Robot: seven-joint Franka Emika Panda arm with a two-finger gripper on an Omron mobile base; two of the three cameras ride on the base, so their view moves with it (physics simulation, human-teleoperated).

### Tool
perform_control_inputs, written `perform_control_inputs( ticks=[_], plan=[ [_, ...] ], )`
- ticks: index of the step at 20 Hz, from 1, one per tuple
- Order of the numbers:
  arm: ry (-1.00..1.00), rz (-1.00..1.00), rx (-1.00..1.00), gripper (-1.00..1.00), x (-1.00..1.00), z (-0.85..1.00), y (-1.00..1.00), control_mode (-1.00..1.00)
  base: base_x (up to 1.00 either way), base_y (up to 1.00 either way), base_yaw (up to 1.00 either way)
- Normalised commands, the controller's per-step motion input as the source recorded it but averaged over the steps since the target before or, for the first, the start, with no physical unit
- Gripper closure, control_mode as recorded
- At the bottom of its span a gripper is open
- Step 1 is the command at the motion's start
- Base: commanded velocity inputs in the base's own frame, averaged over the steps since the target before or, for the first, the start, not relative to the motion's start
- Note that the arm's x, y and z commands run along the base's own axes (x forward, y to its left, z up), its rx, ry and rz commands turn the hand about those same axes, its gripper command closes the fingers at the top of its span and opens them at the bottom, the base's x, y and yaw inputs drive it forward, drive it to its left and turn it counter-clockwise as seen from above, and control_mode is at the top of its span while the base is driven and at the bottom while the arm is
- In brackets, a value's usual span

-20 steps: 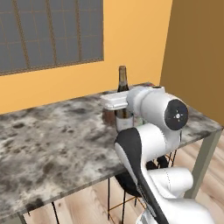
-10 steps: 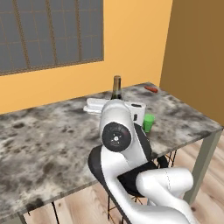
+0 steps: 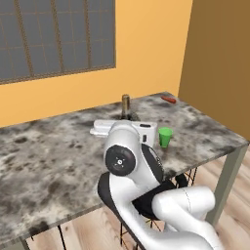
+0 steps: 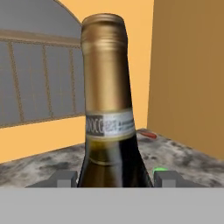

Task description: Open the cabinet directly in front. Then move the wine and the cup to the dining counter with the jar on it.

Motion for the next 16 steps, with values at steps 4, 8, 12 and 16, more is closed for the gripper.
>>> perform_control_inputs(
  ticks=[4,8,12,16],
  plan=[
    [0.00,-0.01,-0.02,1.00,0.60,-0.29,0.00,-1.00,0.00,0.00,0.00],
    [0.00,-0.02,-0.02,1.00,0.93,-0.31,0.00,-1.00,0.00,0.00,0.00],
    [0.00,-0.03,-0.01,1.00,1.00,-0.36,0.00,-1.00,0.00,0.00,0.00],
    [0.00,-0.03,0.00,1.00,0.86,-0.36,0.00,-1.00,0.00,0.00,0.00]
  ],
)
